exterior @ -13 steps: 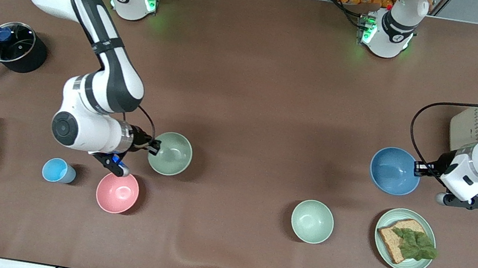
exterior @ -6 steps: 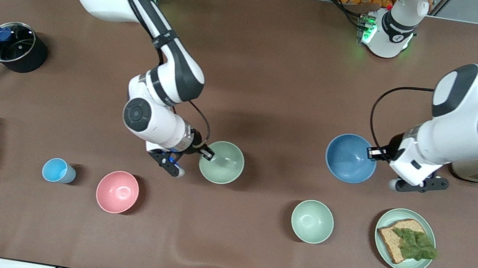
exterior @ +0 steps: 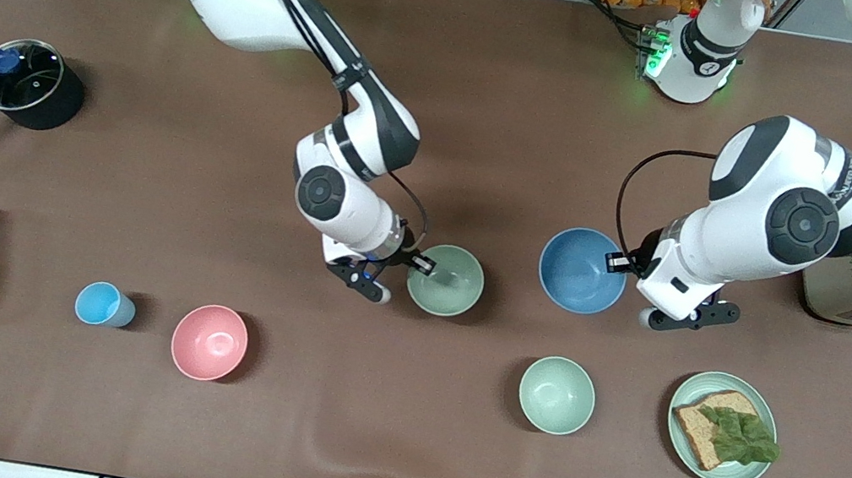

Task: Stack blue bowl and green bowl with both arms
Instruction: 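Carry the green bowl with the right gripper while the left gripper carries the blue bowl, then lower the blue bowl with the left gripper into the green bowl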

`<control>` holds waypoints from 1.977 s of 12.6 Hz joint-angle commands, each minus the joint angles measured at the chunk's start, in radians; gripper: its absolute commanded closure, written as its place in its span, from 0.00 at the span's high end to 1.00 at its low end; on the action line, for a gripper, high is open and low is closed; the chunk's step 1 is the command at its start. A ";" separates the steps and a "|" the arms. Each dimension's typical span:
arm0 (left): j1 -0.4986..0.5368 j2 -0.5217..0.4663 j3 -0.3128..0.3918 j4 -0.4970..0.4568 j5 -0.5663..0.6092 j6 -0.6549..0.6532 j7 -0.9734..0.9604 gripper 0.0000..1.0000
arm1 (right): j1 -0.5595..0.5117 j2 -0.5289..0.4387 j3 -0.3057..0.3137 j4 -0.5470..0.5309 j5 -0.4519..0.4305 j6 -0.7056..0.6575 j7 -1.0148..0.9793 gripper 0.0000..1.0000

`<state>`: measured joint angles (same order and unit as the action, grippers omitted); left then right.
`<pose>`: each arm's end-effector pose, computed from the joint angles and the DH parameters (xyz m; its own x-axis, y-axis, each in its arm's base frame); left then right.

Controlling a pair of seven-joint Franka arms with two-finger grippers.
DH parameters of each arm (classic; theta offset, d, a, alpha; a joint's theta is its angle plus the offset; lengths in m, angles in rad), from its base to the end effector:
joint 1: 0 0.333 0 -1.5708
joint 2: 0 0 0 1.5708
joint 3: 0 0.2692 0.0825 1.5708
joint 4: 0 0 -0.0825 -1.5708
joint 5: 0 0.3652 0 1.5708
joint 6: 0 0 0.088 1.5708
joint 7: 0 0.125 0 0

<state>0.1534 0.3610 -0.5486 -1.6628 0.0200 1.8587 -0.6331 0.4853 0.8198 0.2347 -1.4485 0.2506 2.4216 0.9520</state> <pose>0.5650 -0.2088 0.3612 0.9531 0.2363 -0.1890 0.2526 -0.9652 0.0673 0.5365 0.4419 0.1878 0.8735 -0.4332 -0.2222 -0.4839 -0.8226 -0.2986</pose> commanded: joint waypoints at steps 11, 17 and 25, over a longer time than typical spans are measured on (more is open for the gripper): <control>-0.119 0.096 0.002 0.035 -0.129 0.141 -0.193 0.00 | -0.073 0.033 -0.034 0.083 -0.027 -0.032 0.184 1.00; -0.210 0.216 0.006 0.144 -0.058 0.191 -0.339 0.00 | -0.065 0.054 -0.087 0.083 0.232 -0.016 0.323 1.00; -0.274 0.292 0.004 0.143 0.087 0.293 -0.447 0.00 | -0.027 0.084 -0.089 0.083 0.237 0.047 0.378 1.00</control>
<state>-0.0999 0.6264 -0.5460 -1.5464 0.0753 2.1236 -1.0485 0.4472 0.9023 0.1546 -1.3612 0.4650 2.4566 1.3186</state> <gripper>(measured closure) 0.960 0.000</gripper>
